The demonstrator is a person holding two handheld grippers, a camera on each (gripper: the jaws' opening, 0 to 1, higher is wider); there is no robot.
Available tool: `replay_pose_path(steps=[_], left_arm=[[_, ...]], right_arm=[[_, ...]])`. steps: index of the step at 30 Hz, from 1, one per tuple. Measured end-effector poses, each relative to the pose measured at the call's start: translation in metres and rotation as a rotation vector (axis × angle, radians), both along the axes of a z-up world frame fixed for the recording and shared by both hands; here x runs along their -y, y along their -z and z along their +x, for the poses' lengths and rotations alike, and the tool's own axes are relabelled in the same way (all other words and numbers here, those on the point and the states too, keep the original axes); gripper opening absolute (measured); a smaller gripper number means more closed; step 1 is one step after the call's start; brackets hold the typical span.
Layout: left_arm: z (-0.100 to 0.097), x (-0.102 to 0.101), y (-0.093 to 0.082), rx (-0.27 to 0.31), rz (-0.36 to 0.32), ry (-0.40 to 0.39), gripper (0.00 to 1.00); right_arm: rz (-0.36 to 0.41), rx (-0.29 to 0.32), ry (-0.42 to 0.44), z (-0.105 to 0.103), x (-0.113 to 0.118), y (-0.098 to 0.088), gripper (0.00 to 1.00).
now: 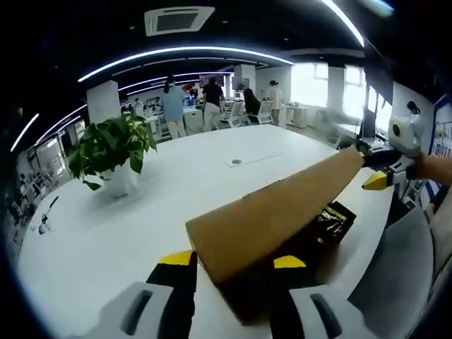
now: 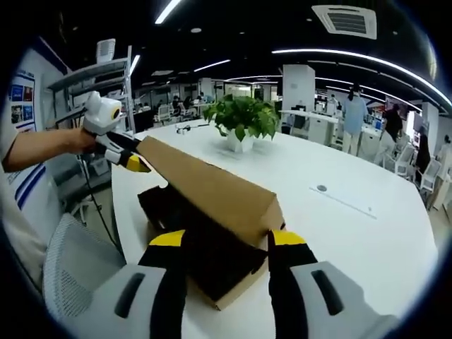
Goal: Operate the shoe box by opening the lid, removing the specified soft item, and placing it in the target area until the item is outside and the box remains undamaged.
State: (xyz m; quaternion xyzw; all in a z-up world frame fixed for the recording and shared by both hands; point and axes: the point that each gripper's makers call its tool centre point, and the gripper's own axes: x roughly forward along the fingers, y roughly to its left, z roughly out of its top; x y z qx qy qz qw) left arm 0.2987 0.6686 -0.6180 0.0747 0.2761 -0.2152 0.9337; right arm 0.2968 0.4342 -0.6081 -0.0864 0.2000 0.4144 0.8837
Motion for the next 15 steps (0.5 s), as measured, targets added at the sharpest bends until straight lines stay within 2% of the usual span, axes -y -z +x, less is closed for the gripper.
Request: replay_pose_path(steps=[10,15], left_arm=[[0.021,-0.008,-0.014,0.041,-0.007,-0.038,0.30],[0.035,-0.011,-0.020,0.051,-0.040,-0.063,0.28]], right_arm=[[0.008,0.034,0.001,0.020,-0.001,-0.013,0.40],[0.013,0.046,0.004,0.030,-0.002,-0.018,0.39]])
